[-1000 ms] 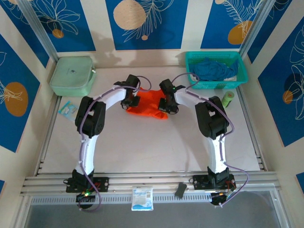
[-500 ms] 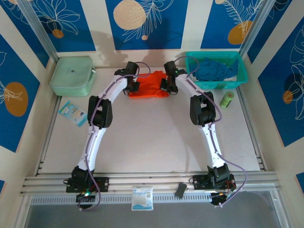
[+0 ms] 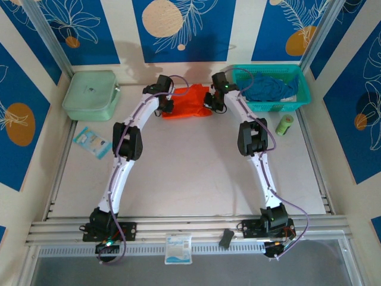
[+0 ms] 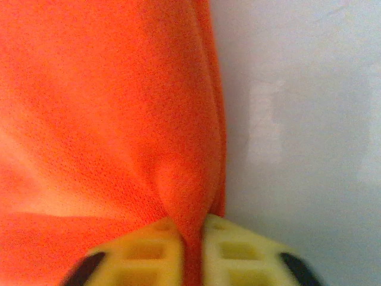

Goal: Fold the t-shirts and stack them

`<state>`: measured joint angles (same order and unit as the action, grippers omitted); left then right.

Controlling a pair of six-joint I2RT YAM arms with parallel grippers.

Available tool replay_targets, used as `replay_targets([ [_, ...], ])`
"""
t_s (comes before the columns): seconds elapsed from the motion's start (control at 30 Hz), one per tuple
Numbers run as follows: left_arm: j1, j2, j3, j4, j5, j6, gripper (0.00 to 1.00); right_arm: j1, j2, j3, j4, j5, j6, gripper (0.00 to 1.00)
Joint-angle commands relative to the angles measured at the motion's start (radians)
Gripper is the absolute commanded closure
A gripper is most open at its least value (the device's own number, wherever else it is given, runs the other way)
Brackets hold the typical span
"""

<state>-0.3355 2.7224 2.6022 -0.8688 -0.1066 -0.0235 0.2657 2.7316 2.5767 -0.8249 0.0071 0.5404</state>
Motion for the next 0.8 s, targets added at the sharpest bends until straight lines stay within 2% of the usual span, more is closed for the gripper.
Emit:
replay_targets([
  [0.0,0.016,0.043,0.005,-0.037,-0.003,0.016,0.55,-0.006,0.024,-0.015,-0.065,-0.004,-0.011,0.65],
  [0.23,0.017,-0.041,-0.001,-0.054,-0.011,0.020,0.11,-0.005,-0.043,0.008,-0.113,0.028,-0.054,0.22],
  [0.37,0.017,-0.144,-0.037,-0.051,-0.008,0.023,0.00,-0.005,-0.127,-0.029,-0.141,0.076,-0.080,0.01],
  [0.57,0.008,-0.392,-0.208,0.010,-0.029,0.035,0.00,0.001,-0.322,-0.199,-0.124,0.139,-0.104,0.01],
  [0.77,0.002,-0.728,-0.529,0.144,-0.012,0.066,0.01,0.021,-0.589,-0.449,-0.065,0.194,-0.139,0.01],
])
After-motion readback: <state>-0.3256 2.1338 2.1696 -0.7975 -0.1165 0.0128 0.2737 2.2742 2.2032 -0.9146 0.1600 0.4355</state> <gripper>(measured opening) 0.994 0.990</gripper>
